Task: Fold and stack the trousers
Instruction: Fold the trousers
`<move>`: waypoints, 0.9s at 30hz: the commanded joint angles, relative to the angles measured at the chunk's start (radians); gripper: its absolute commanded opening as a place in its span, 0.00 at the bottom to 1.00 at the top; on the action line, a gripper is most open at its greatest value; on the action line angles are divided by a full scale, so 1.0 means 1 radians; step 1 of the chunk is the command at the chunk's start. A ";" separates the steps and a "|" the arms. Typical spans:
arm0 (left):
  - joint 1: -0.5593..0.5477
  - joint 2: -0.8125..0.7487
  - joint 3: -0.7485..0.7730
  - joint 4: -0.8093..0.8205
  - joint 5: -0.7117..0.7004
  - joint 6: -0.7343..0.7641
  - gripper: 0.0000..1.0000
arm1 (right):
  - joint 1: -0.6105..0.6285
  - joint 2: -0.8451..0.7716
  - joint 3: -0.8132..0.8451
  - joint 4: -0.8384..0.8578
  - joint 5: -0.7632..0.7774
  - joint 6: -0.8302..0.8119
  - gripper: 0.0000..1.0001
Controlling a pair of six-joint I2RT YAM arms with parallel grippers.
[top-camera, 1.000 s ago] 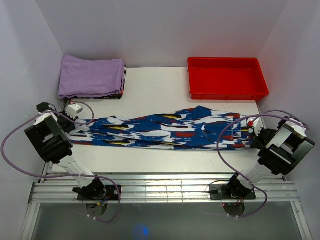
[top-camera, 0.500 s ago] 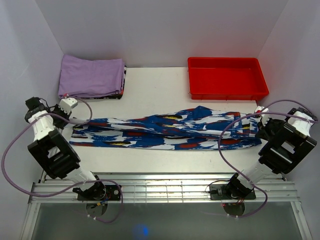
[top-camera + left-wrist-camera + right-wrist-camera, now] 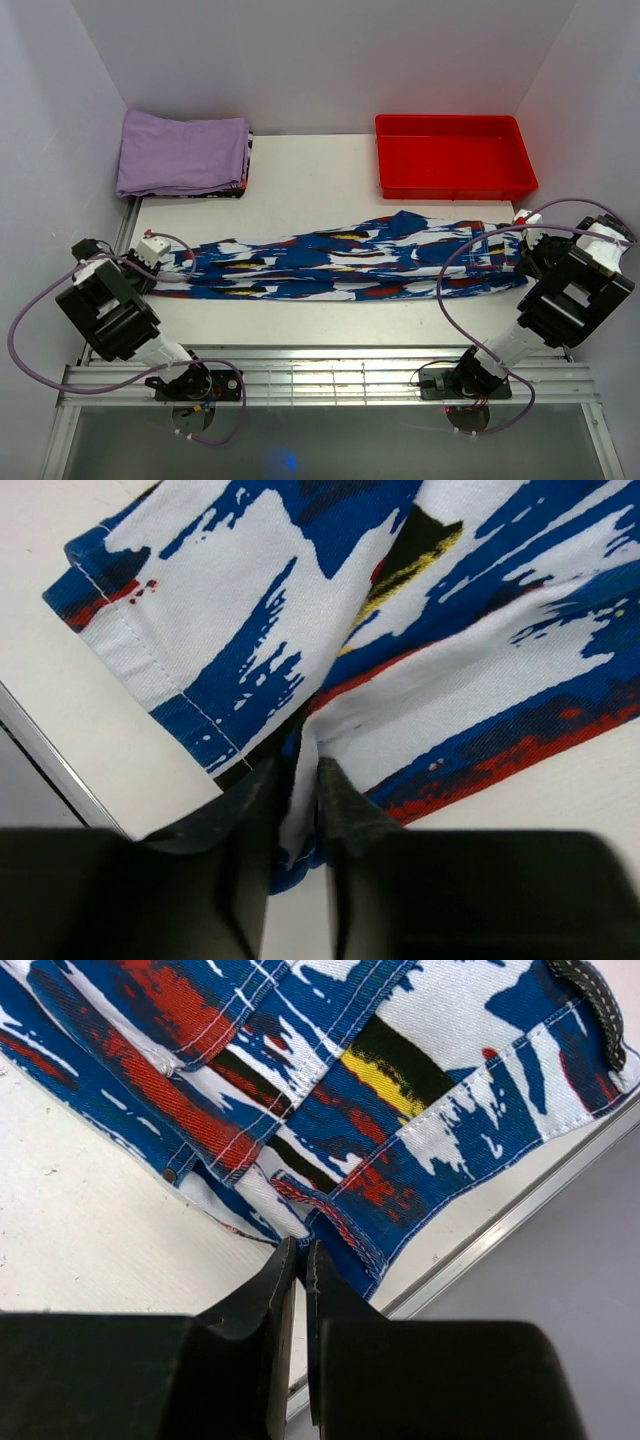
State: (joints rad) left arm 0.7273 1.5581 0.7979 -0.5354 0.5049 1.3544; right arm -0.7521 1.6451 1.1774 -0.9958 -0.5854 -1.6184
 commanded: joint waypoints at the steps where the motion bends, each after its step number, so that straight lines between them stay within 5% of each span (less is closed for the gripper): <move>1: 0.095 0.119 -0.010 -0.061 -0.100 0.046 0.42 | -0.010 0.012 0.033 0.056 0.027 0.014 0.08; 5: 0.204 0.054 0.144 -0.371 0.047 0.222 0.61 | -0.010 0.012 0.036 0.057 0.033 -0.004 0.08; 10: 0.245 -0.006 0.337 -0.691 0.156 0.298 0.73 | -0.009 -0.014 -0.019 0.028 0.059 -0.081 0.08; 12: 0.245 -0.004 0.377 -0.736 0.185 0.278 0.86 | -0.007 -0.033 -0.038 0.016 0.068 -0.113 0.23; 13: 0.245 0.003 0.409 -0.753 0.219 0.261 0.89 | -0.007 -0.040 -0.039 0.007 0.070 -0.124 0.42; 16: 0.245 0.016 0.451 -0.825 0.273 0.241 0.98 | -0.009 -0.077 -0.026 -0.026 0.052 -0.147 0.71; 18: 0.241 0.010 0.455 -0.860 0.329 0.252 0.98 | -0.009 -0.090 0.008 -0.082 0.018 -0.147 0.73; 23: 0.115 -0.079 0.268 -0.606 0.256 -0.013 0.98 | 0.084 -0.071 0.169 -0.214 -0.093 0.006 0.74; 27: -0.041 -0.132 0.091 -0.396 0.079 -0.211 0.90 | 0.258 -0.135 0.072 -0.092 -0.068 0.225 0.67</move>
State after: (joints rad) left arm 0.7647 1.4700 0.9771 -1.0843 0.6830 1.3277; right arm -0.6209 1.5688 1.3060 -1.0943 -0.6128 -1.5864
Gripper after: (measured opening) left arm 0.922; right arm 0.685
